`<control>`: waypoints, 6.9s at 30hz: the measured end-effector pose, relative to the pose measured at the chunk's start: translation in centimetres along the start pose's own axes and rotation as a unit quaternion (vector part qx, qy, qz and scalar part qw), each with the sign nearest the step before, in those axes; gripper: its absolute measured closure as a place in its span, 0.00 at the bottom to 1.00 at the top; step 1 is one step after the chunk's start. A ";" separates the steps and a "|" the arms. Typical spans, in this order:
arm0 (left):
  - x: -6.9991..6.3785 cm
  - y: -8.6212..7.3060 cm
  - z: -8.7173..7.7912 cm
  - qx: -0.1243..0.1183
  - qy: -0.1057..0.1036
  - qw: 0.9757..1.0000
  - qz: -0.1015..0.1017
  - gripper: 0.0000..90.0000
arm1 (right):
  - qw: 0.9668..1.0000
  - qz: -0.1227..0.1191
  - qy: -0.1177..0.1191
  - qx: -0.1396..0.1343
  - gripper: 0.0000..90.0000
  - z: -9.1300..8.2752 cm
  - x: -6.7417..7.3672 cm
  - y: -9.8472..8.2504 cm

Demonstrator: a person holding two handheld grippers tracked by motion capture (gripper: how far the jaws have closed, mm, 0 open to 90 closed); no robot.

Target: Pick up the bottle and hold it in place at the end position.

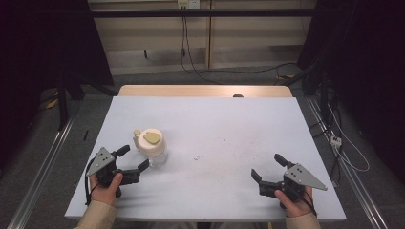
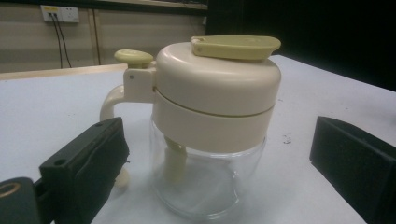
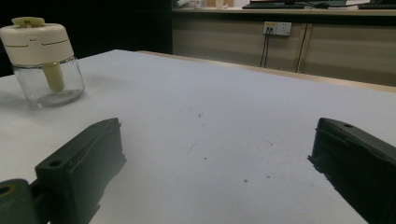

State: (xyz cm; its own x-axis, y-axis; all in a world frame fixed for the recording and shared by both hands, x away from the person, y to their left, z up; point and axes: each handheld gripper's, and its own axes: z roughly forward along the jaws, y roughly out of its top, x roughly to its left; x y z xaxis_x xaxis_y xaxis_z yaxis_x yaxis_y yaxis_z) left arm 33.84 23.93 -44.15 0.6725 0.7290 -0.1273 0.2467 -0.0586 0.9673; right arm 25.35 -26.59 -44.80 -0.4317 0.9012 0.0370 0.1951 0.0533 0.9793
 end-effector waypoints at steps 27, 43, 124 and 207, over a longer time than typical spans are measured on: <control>-0.3 0.1 1.8 0.004 0.017 1.000 0.020 0.04 | 1.000 -0.001 -0.002 0.002 0.02 0.1 0.0 0.0; -0.9 -0.3 3.8 0.018 0.027 0.999 0.018 0.04 | 1.000 -0.005 0.002 -0.002 0.02 0.1 0.1 0.0; -3.9 3.0 10.4 -0.010 0.002 0.999 0.039 0.07 | 1.000 -0.003 0.009 -0.018 0.03 0.2 0.2 0.3; -6.5 4.1 18.5 0.007 -0.063 0.997 0.037 0.07 | 1.000 0.002 0.009 -0.016 0.03 0.3 0.0 0.2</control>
State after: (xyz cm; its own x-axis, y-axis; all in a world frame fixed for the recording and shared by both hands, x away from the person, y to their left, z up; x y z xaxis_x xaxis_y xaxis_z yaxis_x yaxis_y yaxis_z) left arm 43.35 6.36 -43.42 0.7713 0.6311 -0.0827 0.2024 -0.1200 0.9719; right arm 25.67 -26.45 -44.62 -0.4474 0.8933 0.0437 0.1677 0.0358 0.9852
